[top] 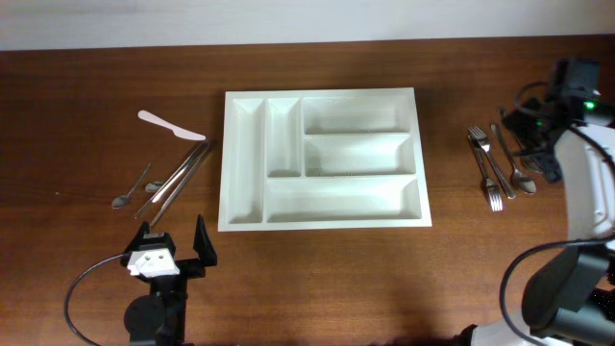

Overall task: Pack container
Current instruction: 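Move the right gripper over the metal spoons on the right, then lower the right gripper and close it on a metal spoon, then lift the spoon with the right gripper toward the tray, then lower the spoon into the tray's middle right compartment and release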

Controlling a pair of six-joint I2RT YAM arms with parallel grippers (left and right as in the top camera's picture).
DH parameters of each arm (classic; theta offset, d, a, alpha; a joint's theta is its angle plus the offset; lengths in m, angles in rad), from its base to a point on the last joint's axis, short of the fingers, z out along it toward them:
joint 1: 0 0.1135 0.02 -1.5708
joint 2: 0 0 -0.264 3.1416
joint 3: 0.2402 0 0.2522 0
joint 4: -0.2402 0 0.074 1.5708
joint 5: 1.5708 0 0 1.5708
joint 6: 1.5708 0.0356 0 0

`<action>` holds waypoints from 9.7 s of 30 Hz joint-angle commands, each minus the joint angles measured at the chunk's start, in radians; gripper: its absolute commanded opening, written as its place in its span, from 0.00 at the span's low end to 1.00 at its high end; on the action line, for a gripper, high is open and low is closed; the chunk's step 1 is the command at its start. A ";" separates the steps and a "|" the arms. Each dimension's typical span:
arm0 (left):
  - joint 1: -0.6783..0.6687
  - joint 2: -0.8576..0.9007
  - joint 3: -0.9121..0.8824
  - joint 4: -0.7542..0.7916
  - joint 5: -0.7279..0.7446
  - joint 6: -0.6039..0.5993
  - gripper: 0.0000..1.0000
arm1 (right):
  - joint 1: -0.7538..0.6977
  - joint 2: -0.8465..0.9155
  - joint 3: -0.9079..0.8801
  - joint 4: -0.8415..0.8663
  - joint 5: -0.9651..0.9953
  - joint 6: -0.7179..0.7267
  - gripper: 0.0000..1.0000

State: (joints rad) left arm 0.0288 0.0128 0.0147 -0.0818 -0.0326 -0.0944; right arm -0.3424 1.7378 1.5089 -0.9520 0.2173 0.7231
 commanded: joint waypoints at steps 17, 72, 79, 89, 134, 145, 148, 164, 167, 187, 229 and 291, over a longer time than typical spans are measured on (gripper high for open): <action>0.005 -0.006 -0.005 0.000 0.011 -0.005 0.99 | -0.301 0.003 -0.279 0.402 -0.488 -0.233 0.96; 0.005 -0.006 -0.005 0.000 0.011 -0.005 0.99 | -0.396 0.195 -0.441 0.822 -0.808 -0.300 0.78; 0.005 -0.006 -0.005 0.000 0.011 -0.005 0.99 | -0.392 0.240 -0.441 0.852 -0.808 -0.296 0.78; 0.005 -0.006 -0.005 0.000 0.011 -0.005 0.99 | -0.392 0.251 -0.441 0.885 -0.808 -0.297 0.51; 0.005 -0.006 -0.005 0.000 0.011 -0.005 0.99 | -0.391 0.294 -0.437 1.001 -0.800 -0.296 0.55; 0.005 -0.006 -0.005 0.000 0.011 -0.005 0.99 | -0.389 0.333 -0.435 1.054 -0.808 -0.269 0.51; 0.005 -0.006 -0.005 0.000 0.011 -0.005 0.99 | -0.383 0.333 -0.428 1.064 -0.809 -0.258 0.50; 0.005 -0.006 -0.005 0.000 0.011 -0.005 0.99 | -0.294 0.333 -0.373 1.069 -0.814 -0.240 0.50; 0.005 -0.006 -0.005 0.000 0.011 -0.005 0.99 | -0.293 0.333 -0.373 1.064 -0.814 -0.240 0.48; 0.005 -0.006 -0.005 0.000 0.011 -0.005 0.99 | -0.293 0.334 -0.373 1.038 -0.809 -0.240 0.19; 0.005 -0.006 -0.005 0.000 0.011 -0.005 0.99 | -0.202 0.402 -0.355 1.132 -0.789 -0.168 0.04; 0.005 -0.006 -0.005 0.000 0.011 -0.005 0.99 | 0.164 0.402 0.029 0.148 -1.098 -0.868 0.04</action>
State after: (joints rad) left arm 0.0288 0.0128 0.0147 -0.0818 -0.0326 -0.0944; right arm -0.1795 2.1357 1.5261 -0.7723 -0.9051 -0.0624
